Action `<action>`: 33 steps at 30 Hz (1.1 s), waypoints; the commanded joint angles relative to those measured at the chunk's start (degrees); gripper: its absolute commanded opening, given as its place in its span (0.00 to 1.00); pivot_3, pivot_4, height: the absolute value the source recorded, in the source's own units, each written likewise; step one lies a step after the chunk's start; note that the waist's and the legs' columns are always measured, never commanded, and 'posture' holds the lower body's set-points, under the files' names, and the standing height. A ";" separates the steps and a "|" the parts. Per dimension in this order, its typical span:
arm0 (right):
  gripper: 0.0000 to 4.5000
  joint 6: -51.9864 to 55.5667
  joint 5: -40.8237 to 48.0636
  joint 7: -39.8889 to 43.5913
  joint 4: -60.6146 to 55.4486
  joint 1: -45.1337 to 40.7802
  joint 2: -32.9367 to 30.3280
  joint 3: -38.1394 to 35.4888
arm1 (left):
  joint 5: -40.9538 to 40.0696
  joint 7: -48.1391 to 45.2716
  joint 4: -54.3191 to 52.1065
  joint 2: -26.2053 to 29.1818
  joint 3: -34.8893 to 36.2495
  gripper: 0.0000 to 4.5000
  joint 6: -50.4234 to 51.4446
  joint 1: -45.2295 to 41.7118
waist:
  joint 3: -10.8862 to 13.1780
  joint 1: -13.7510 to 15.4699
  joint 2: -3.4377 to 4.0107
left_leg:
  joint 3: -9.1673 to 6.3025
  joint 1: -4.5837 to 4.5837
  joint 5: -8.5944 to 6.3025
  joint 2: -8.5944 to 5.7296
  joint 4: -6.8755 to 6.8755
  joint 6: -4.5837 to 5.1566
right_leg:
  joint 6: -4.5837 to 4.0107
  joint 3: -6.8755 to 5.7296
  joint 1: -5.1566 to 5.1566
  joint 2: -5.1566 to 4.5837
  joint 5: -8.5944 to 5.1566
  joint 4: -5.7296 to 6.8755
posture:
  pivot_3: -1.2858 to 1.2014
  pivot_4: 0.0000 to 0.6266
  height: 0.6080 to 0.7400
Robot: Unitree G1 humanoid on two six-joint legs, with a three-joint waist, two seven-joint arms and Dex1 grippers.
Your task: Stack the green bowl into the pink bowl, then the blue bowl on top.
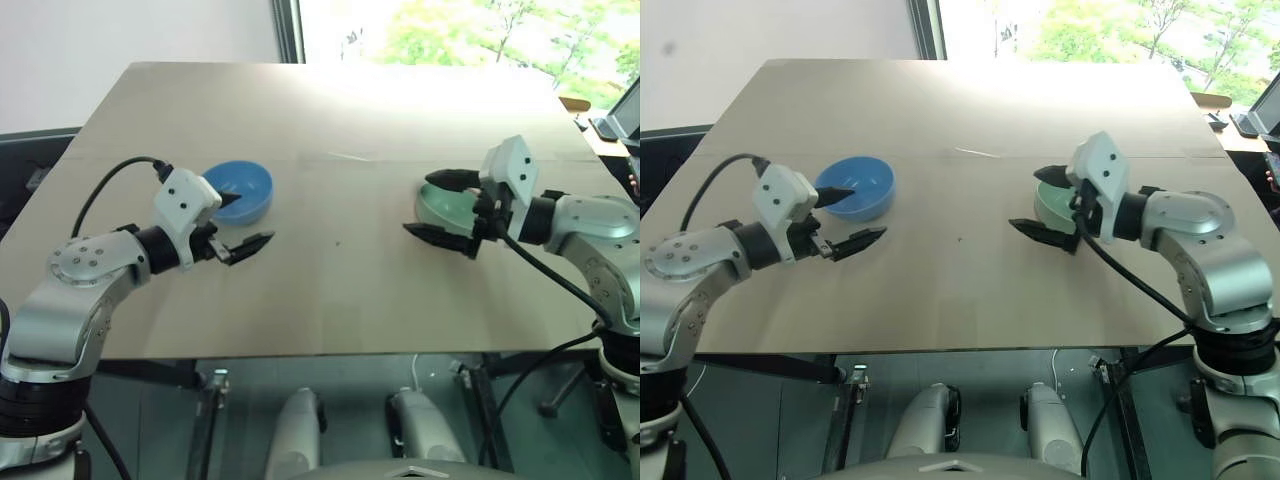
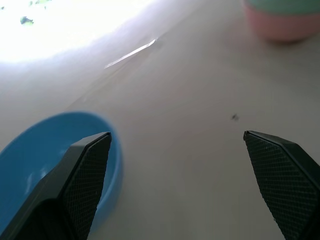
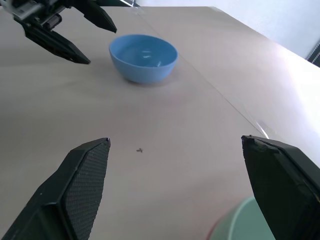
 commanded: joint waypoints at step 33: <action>1.00 -12.67 0.26 -4.83 0.05 3.90 -2.40 -0.97 | 18.50 -23.01 26.43 -8.15 -20.11 0.00 -16.08 -29.94 | 0.01 1.45 -0.01 | -0.02 -0.16 0.00 0.00 0.11 0.00 | 0.00 -0.03 -0.05 0.01 0.00 0.05 | 0.52 0.24 1.00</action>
